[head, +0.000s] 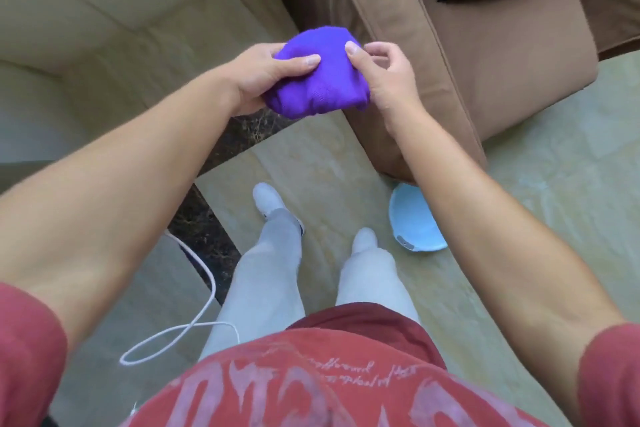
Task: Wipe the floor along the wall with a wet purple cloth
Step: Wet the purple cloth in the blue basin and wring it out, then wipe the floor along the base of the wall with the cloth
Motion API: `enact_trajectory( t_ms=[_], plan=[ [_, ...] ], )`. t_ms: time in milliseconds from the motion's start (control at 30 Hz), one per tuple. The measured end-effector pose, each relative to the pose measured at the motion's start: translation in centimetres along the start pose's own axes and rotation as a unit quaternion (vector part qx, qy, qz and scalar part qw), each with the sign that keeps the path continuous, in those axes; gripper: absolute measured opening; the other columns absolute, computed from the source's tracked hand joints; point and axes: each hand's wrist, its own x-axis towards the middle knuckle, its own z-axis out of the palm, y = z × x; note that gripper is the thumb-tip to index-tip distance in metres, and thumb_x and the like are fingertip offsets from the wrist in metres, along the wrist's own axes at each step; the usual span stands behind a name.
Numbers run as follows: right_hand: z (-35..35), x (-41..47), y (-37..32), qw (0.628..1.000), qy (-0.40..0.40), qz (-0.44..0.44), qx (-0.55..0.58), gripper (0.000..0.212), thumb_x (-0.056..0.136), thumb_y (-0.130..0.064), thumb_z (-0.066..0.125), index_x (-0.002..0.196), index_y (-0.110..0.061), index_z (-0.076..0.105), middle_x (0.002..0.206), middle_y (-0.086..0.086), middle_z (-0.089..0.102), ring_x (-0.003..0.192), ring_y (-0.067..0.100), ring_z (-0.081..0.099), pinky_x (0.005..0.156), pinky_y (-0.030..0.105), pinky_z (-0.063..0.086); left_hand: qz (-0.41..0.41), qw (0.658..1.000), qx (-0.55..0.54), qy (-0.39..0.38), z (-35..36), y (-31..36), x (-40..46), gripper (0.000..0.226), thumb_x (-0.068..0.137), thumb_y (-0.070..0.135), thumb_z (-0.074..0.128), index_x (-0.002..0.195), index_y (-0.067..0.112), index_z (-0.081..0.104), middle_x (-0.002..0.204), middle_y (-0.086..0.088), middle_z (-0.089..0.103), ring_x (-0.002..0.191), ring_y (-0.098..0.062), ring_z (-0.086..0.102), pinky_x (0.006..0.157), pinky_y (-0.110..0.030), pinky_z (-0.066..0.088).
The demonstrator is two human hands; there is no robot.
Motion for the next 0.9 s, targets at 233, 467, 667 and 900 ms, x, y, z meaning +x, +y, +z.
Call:
enact_trajectory(
  t_ms=[233,467,667,900],
  plan=[
    [8.9,6.9,-3.6,0.983,-0.137,0.116,0.048,0.064,0.072,-0.069,0.068,0.112,-0.019,0.064,0.116,0.002,0.073,0.100,0.021,0.074,0.085,0.049,0.062,-0.028,0.997,-0.065,0.038,-8.0,3.4,4.3,0.034,0.084,0.025,0.076,0.116,0.013,0.071,0.117,-0.010,0.074,0.108,-0.025,0.071,0.089,-0.036,0.056],
    [18.5,19.8,-6.6,0.958,-0.226,0.125,0.127,0.037,0.083,-0.018,0.075,0.116,-0.006,0.064,0.116,0.017,0.072,0.107,0.029,0.069,0.097,0.048,0.054,-0.060,0.992,-0.076,0.075,-17.8,6.2,12.1,0.042,0.086,0.023,0.073,0.125,0.008,0.066,0.119,-0.012,0.073,0.104,-0.022,0.072,0.082,-0.032,0.058],
    [27.2,32.1,-3.7,0.975,-0.186,0.099,0.074,0.029,0.079,-0.004,0.073,0.107,-0.010,0.066,0.104,0.015,0.074,0.096,0.028,0.071,0.086,0.042,0.059,-0.042,0.972,-0.062,0.224,-27.7,3.2,22.8,0.032,0.086,0.019,0.076,0.114,0.016,0.062,0.097,0.001,0.069,0.082,-0.011,0.069,0.075,-0.030,0.058],
    [36.3,47.3,6.4,0.987,-0.143,0.065,-0.026,0.023,0.080,0.004,0.071,0.097,-0.009,0.065,0.093,0.013,0.073,0.077,0.021,0.071,0.069,0.028,0.059,-0.030,0.957,-0.017,0.287,-36.8,-5.7,37.9,0.042,0.087,0.002,0.071,0.128,0.005,0.061,0.110,-0.012,0.065,0.092,-0.020,0.064,0.068,-0.028,0.057]
  ],
)
